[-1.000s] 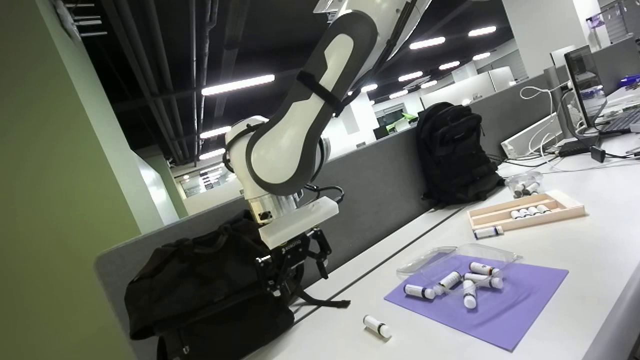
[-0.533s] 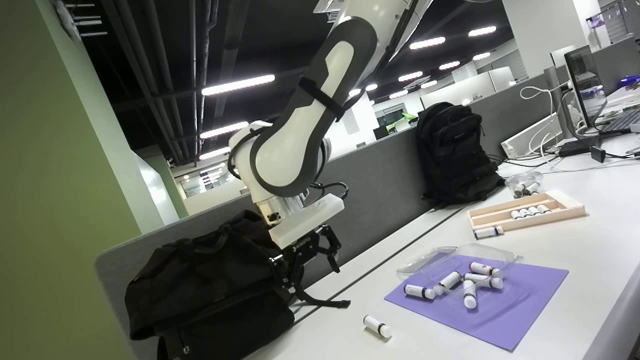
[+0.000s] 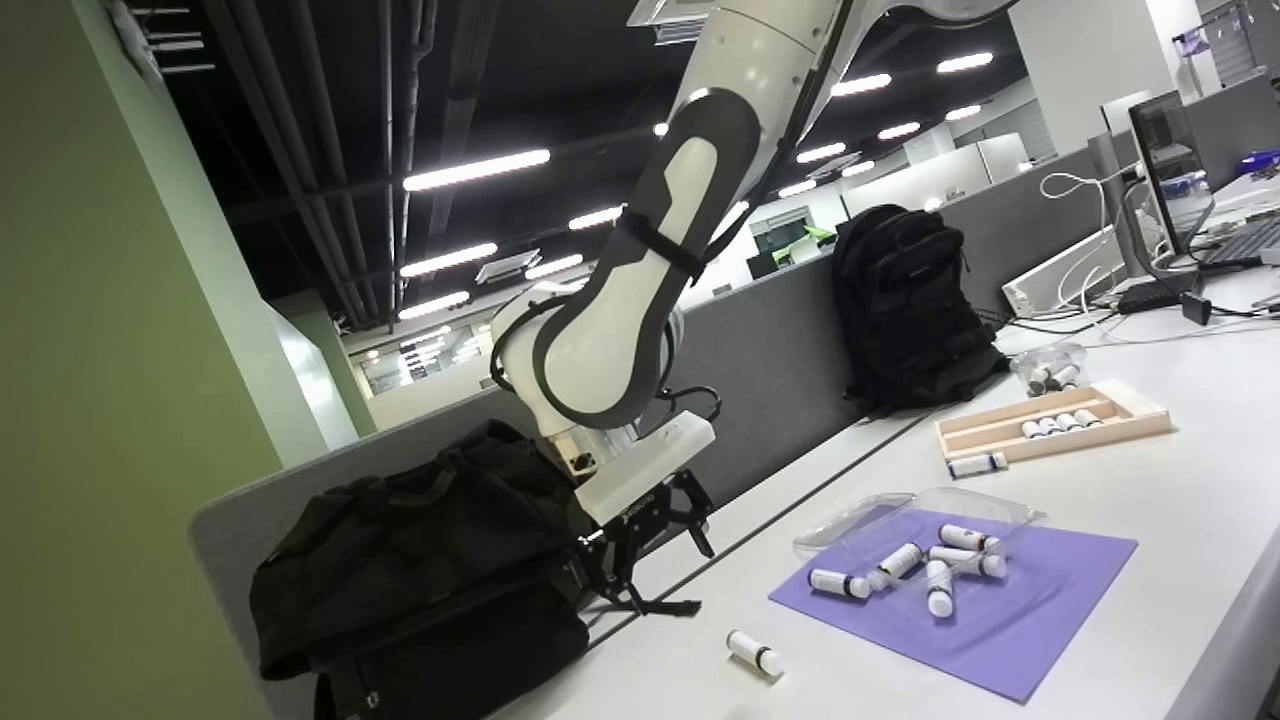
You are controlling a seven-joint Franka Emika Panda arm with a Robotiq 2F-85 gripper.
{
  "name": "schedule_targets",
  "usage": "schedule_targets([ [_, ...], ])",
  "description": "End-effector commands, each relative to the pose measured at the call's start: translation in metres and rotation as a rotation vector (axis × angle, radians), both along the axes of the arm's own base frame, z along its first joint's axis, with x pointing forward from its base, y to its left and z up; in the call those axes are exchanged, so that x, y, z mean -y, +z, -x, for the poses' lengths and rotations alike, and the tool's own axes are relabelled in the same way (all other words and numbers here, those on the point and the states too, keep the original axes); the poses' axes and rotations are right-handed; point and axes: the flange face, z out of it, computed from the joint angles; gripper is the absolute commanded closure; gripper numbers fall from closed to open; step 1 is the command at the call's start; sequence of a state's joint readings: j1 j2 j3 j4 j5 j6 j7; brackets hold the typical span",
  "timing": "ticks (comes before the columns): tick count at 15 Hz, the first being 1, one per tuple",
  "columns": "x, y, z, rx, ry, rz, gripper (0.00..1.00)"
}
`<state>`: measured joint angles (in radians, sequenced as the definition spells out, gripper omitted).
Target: Take a bottle from the table and put it in the bowl
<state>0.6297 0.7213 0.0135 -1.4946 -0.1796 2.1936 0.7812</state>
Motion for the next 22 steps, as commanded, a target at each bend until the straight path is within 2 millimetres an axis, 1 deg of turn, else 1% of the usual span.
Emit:
schedule_targets([
  [1,0.01,-0.006,0.002,-0.075,-0.046,0.002,0.0],
  [2,0.01,-0.004,0.007,-0.161,-0.037,-0.032,0.0],
  [3,0.006,-0.012,0.002,-0.073,-0.027,0.0,0.0],
  [5,0.008,-0.013,0.006,-0.134,-0.031,-0.019,0.0],
  [11,0.008,-0.013,0.007,-0.145,-0.031,-0.025,0.0],
  [14,0.025,-0.035,-0.007,-0.07,-0.077,-0.01,0.0],
  [17,0.042,-0.063,-0.02,-0.013,-0.099,-0.005,0.0],
  [19,0.049,-0.081,-0.025,0.007,-0.107,-0.009,0.0],
  [22,0.054,-0.106,-0.027,0.027,-0.108,-0.013,0.0],
])
